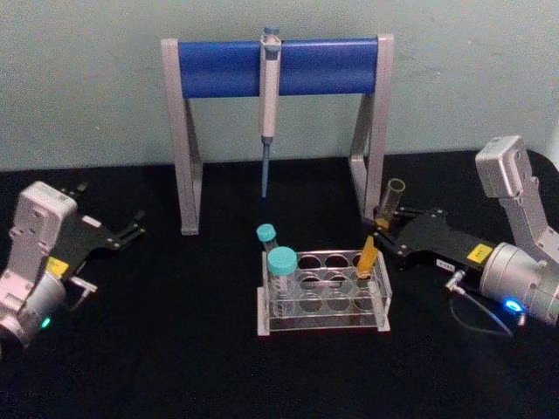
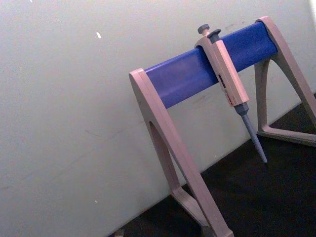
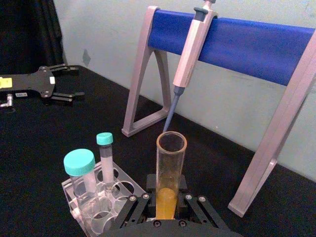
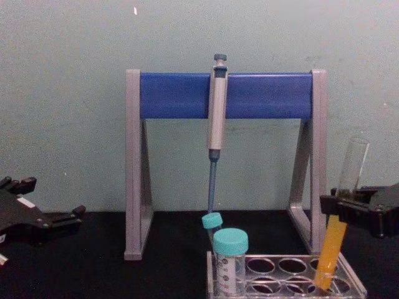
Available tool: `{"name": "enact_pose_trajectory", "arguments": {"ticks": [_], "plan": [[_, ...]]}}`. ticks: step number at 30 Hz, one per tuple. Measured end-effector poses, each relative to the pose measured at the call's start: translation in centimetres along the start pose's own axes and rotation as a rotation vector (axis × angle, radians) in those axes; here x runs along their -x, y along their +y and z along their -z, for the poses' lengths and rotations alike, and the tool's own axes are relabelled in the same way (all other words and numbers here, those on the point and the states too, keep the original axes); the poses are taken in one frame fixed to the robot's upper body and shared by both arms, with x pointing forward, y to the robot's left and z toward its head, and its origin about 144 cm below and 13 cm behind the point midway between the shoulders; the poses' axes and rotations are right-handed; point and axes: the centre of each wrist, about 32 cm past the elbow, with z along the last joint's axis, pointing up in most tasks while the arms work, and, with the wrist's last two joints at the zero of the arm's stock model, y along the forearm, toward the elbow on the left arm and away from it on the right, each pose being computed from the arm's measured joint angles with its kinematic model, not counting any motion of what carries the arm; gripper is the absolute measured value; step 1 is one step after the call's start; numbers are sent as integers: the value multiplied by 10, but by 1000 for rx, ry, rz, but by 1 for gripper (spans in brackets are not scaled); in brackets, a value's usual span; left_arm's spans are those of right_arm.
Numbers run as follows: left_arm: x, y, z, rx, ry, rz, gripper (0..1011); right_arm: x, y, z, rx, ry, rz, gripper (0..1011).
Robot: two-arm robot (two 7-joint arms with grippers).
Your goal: Pick up the test tube from the test tube rack, shake it, then place it back into the test tube rack.
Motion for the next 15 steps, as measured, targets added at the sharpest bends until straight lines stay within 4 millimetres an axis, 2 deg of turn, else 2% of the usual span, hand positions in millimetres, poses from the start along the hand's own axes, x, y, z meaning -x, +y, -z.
{"name": "enact_pose_trajectory", "arguments": {"ticks": [15], "plan": [[0,0,0,0,0,0,1001,-3,6,-1,33,10,0,223]]}}
